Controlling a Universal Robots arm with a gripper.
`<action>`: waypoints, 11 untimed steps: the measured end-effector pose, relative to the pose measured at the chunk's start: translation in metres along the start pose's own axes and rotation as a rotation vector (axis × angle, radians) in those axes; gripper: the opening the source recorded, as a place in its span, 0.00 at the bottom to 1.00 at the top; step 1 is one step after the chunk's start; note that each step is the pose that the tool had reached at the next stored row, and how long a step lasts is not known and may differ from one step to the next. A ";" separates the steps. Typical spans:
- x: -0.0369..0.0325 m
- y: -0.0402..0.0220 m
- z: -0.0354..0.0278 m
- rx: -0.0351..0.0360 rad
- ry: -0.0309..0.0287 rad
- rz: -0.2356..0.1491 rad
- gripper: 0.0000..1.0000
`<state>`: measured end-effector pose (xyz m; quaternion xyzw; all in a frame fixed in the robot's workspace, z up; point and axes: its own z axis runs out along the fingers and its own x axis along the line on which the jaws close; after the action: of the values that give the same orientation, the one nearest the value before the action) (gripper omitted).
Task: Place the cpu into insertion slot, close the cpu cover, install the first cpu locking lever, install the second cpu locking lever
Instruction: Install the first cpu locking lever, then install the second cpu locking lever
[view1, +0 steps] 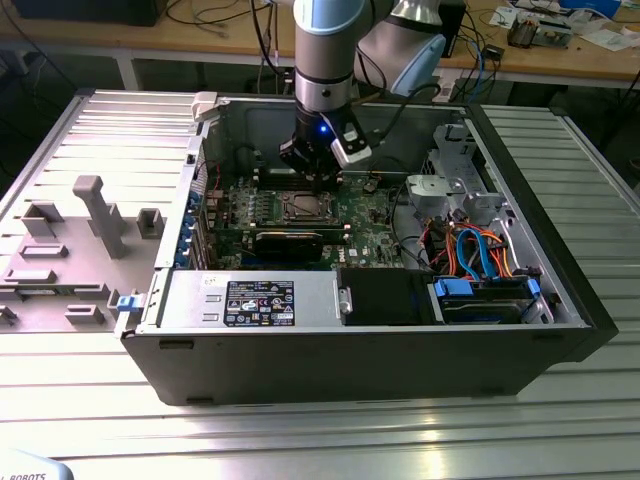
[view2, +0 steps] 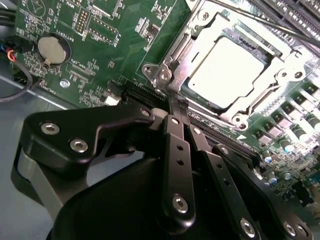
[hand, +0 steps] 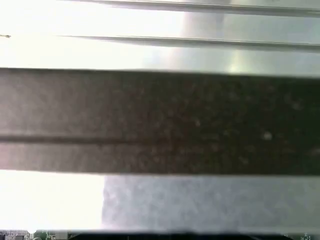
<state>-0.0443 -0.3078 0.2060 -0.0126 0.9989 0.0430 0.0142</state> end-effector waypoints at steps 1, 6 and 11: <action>0.0001 -0.0018 0.0000 0.0004 -0.0001 0.000 0.11; 0.0001 -0.0037 -0.0002 0.0022 0.0000 0.000 0.11; 0.0001 -0.0041 -0.0002 0.0021 -0.0001 0.000 0.11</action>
<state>-0.0443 -0.3119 0.2059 -0.0125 0.9989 0.0420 0.0142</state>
